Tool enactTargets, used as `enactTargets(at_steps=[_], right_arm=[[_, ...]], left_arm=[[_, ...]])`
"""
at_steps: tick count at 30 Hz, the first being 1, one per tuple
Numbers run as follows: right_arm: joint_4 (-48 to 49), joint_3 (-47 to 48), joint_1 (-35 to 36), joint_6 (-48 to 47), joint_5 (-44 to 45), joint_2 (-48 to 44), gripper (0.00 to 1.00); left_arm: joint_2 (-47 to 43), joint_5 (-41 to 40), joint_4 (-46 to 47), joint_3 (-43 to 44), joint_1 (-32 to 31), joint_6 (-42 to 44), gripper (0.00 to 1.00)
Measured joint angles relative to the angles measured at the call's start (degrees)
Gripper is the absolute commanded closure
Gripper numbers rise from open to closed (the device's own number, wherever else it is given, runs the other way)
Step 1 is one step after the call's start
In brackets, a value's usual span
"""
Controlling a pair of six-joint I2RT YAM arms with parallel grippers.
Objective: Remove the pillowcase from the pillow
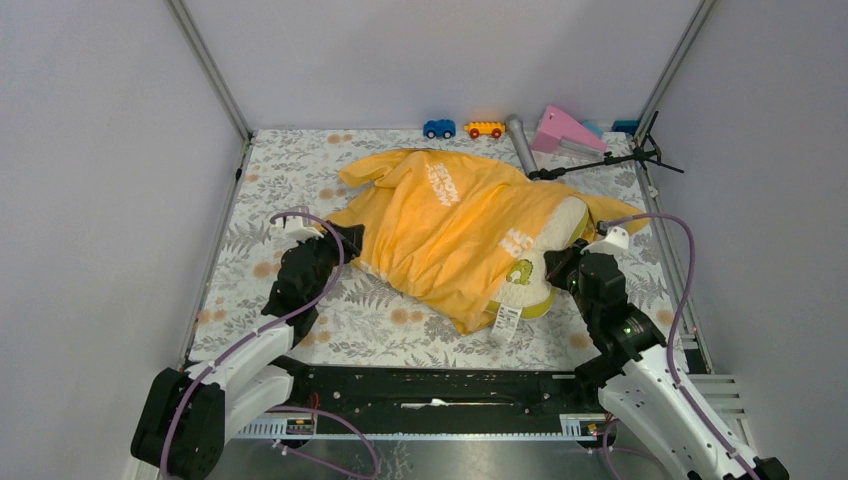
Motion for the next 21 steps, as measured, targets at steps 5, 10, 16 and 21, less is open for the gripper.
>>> enactTargets(at_steps=[5,10,16,21], right_arm=[[4.59,1.2,-0.07,-1.64,-6.8,6.88,1.0],[6.23,1.62,-0.09,-2.34,-13.0,9.11,1.0],[5.53,1.92,-0.09,-3.15,-20.11,8.52,1.0],[2.23,4.11,-0.09,-3.15,-27.8,7.78,1.0]], left_arm=[[0.04,1.88,1.97,0.0,0.0,0.85,0.07],[1.99,6.36,4.0,0.5,-0.66,2.93,0.08],[7.78,7.06,-1.57,8.39,-10.62,9.33,0.08],[11.04,5.01,-9.88,20.04,-21.0,13.73,0.07]])
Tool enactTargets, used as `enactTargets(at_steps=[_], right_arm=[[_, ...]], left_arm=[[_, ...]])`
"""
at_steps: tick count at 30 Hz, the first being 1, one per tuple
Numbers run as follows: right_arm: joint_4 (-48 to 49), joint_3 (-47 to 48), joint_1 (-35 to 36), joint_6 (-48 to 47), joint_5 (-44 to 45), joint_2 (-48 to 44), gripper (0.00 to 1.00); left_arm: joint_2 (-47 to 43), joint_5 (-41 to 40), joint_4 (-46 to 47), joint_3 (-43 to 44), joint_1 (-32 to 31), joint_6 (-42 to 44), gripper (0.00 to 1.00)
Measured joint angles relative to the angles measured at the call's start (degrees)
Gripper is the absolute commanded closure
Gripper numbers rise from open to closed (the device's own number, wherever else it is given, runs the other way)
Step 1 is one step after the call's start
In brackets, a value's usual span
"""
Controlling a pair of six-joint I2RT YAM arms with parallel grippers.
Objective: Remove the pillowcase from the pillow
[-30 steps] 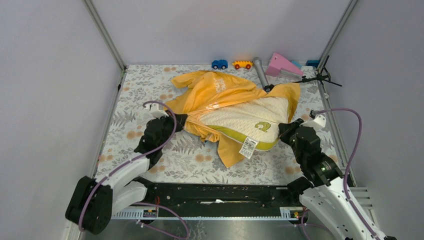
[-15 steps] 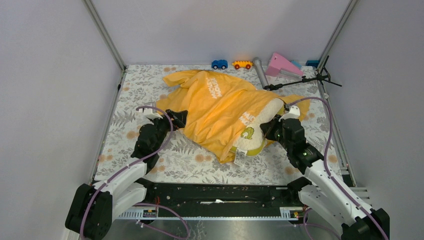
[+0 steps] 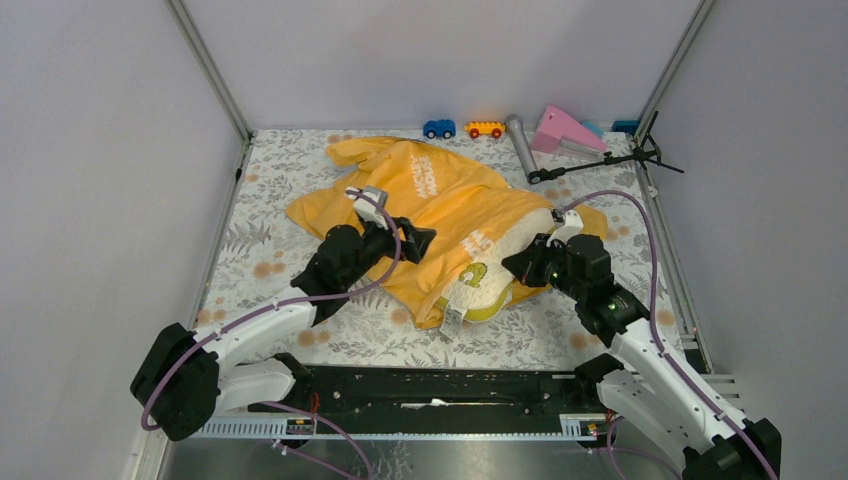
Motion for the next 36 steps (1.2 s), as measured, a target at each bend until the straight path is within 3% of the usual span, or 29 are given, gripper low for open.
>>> enactTargets(at_steps=[9,19,33,36], right_arm=[[-7.8,3.19,0.02,-1.92,-0.13,-10.34,1.0],[-10.6,3.19,0.02,-2.14,1.03,-14.36,1.0],[-11.23,3.19,0.02,-2.34,1.33,-14.21,1.0],[-11.23,3.19,0.02,-2.34,1.33,-14.12,1.0]], left_arm=[[0.94,-0.42,-12.15,8.22,-2.29,0.61,0.1],[15.67,4.57,-23.3,24.92,-8.83,5.44,0.1],[17.92,20.59,-24.79,27.02,-9.14,5.99,0.21],[18.53,22.51,-25.05,27.26,-9.14,6.01,0.3]])
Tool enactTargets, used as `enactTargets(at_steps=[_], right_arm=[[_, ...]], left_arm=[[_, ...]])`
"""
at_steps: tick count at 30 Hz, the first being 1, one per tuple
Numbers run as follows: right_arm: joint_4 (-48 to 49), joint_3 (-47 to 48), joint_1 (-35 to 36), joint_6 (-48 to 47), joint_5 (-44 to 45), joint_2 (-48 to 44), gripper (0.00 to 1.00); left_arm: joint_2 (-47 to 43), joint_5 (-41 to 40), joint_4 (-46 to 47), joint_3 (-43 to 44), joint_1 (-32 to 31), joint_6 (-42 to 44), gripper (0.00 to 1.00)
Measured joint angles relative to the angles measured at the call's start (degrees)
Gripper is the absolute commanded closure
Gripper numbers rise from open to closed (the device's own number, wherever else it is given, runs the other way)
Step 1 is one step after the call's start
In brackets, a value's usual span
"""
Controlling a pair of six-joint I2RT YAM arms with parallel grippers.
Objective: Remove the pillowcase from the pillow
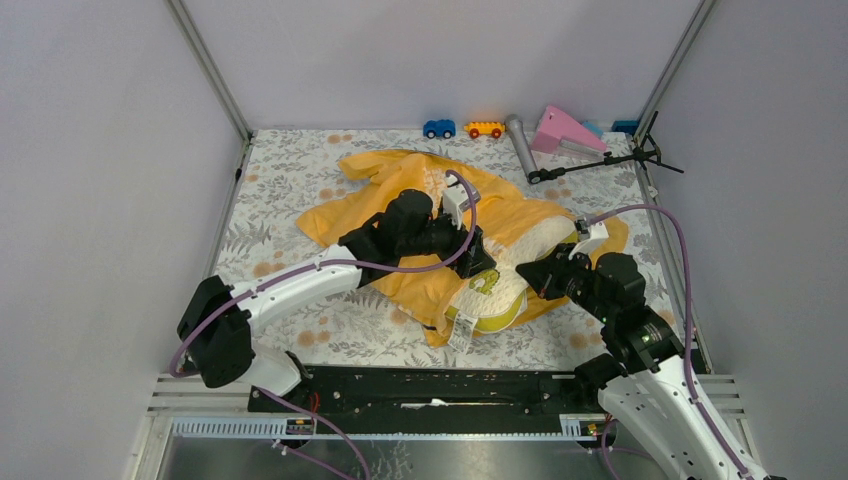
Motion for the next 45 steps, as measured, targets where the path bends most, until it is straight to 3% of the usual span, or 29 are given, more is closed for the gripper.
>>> enactTargets(at_steps=[2,5,10,14,19,23,24,31,36,45], right_arm=[[0.0,0.0,0.0,0.02,0.0,0.0,1.0],[-0.07,0.02,0.0,0.02,0.0,0.02,1.0],[-2.27,1.57,0.0,-0.07,1.03,-0.17,1.0],[-4.79,4.15,0.0,-0.66,4.59,-2.36,1.0],[-6.67,8.35,0.07,-1.92,11.04,-8.63,1.0],[-6.71,10.43,0.07,-2.23,15.04,-11.17,1.0],[-6.93,10.43,0.07,-2.16,15.26,-11.17,1.0],[-6.21,9.94,0.04,-0.44,13.03,-5.99,1.0],[-3.06,9.94,0.04,1.01,8.52,2.08,1.0],[0.28,10.19,0.04,2.89,7.21,5.33,1.0]], left_arm=[[0.83,-0.39,-1.31,0.85,-0.02,0.04,0.5],[2.75,-3.23,-4.2,3.13,-0.02,0.15,0.97],[3.72,-12.66,-7.43,4.0,0.68,-1.9,1.0],[3.91,-18.43,-8.85,3.65,6.29,-4.72,1.0],[4.48,-25.33,-8.04,-2.12,14.21,-7.32,1.0],[4.59,-30.08,-8.46,-7.43,15.32,-9.22,1.0],[4.59,-30.4,-8.61,-7.67,15.32,-9.62,1.0],[-0.15,-25.14,-8.44,-8.85,15.41,-10.23,0.64],[-8.46,-23.04,-8.87,-8.87,11.26,-9.77,0.39],[-20.44,-23.28,-7.32,-13.03,-1.62,-11.17,0.23]])
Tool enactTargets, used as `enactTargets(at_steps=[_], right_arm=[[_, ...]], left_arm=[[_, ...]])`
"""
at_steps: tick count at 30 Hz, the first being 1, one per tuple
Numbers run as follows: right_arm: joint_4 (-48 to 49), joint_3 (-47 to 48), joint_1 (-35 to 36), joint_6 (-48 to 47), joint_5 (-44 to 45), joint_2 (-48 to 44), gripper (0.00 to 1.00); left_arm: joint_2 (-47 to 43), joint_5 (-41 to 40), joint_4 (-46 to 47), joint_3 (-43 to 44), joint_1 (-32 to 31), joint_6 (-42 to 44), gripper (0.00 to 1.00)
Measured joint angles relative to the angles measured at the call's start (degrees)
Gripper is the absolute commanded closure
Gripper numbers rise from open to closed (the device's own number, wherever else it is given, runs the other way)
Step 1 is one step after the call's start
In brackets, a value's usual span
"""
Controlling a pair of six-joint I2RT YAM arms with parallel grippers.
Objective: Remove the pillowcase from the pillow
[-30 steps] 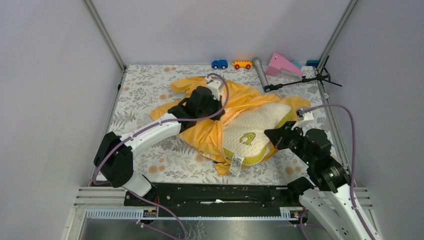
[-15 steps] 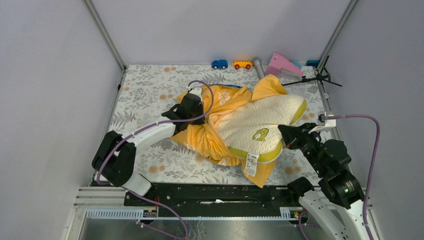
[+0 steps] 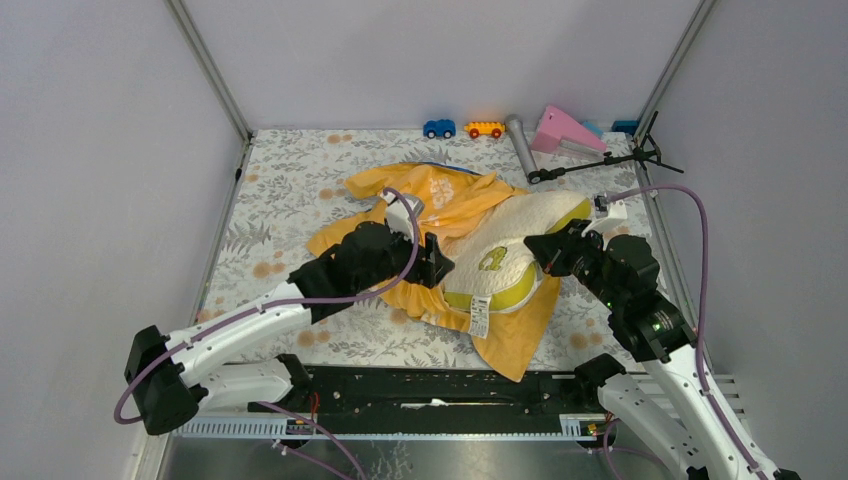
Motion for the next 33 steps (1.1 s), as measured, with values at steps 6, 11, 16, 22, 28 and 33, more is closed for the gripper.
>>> enactTargets(at_steps=[6,11,16,22,28,33], right_arm=[[0.81,0.0,0.0,0.44,-0.33,-0.66,1.0],[0.0,-0.02,0.0,0.44,0.13,-2.4,1.0],[-4.2,-0.02,0.07,0.17,4.22,-5.84,1.0],[-12.94,2.16,0.39,-1.25,16.98,-9.49,1.0],[-13.29,4.44,0.48,-2.93,24.0,-15.34,0.94],[-11.43,4.04,0.35,-3.74,18.03,-11.61,0.33]], left_arm=[[-1.38,-8.22,-2.1,-8.02,-1.22,-4.76,0.01],[2.71,-11.65,-2.8,-9.31,1.44,-7.17,0.01],[9.29,-10.27,1.09,-10.36,7.96,-9.6,0.09],[3.78,-6.86,11.96,-22.03,19.52,-13.99,0.24],[-3.76,-7.61,12.74,-26.38,23.74,-15.47,0.67],[-11.23,-7.56,13.25,-27.41,23.93,-13.2,0.82]])
